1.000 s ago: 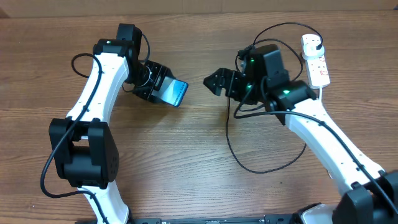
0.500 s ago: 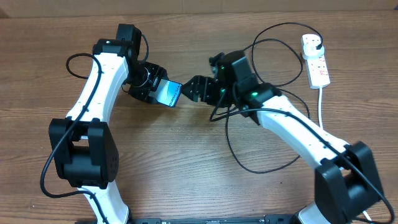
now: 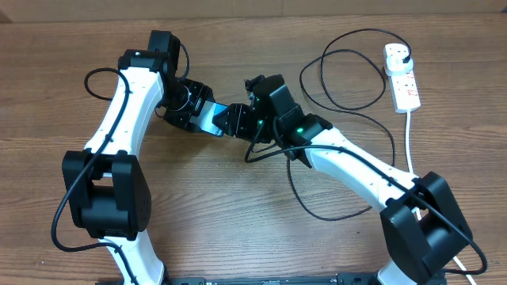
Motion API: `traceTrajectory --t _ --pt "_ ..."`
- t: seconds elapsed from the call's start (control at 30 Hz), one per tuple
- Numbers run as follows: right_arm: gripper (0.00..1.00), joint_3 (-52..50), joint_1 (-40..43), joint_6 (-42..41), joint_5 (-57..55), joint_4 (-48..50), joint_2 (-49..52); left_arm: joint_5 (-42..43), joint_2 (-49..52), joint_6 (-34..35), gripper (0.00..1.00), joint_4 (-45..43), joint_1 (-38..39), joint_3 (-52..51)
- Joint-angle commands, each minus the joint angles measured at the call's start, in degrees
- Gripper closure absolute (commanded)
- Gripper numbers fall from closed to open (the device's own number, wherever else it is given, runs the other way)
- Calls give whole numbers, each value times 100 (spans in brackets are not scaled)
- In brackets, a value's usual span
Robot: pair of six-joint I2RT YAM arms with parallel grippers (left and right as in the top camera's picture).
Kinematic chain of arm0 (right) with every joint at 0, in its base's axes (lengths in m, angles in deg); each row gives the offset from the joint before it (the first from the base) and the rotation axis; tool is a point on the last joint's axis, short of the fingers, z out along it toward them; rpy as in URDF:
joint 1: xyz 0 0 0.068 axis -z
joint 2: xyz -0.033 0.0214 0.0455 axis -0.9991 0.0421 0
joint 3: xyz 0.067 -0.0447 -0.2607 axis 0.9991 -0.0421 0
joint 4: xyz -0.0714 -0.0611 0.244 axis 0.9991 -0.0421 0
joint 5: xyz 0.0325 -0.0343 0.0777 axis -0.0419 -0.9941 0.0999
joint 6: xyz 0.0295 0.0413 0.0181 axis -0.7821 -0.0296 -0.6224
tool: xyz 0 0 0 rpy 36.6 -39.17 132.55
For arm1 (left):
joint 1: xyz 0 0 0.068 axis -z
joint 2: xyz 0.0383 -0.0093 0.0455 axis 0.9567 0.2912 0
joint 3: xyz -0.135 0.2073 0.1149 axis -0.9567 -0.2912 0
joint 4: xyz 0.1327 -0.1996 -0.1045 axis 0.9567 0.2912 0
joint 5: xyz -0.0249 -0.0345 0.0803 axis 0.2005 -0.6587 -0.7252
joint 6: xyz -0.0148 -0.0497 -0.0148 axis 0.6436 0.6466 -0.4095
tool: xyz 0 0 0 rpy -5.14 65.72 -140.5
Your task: Plug charger to phone and switch on socket
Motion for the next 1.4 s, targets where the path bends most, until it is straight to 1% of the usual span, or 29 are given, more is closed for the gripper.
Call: traceTrajectory --t 0.0,0.3,0.9,0.93,1.0,1.2,1.27,1.37 --pt "54 114 -129 -267 -610 42 17 114 7 81 96 35 76 175" --pt "59 114 -170 -264 -955 210 46 109 7 79 95 105 144 175" --pt "62 114 -203 -264 -859 70 232 -61 7 144 96 15 492 175" --pt "63 114 -203 -264 -817 72 254 -59 7 144 96 0 492 175" --pt "70 114 -203 -267 -761 72 280 -61 7 144 96 -15 492 175" --pt "80 114 -203 -267 -761 81 286 -61 7 144 96 -50 492 175" --pt "85 114 -203 -267 -761 81 286 -59 7 144 96 -68 492 175" --pt "89 114 -203 -264 -761 118 286 -59 7 144 96 -76 490 175"
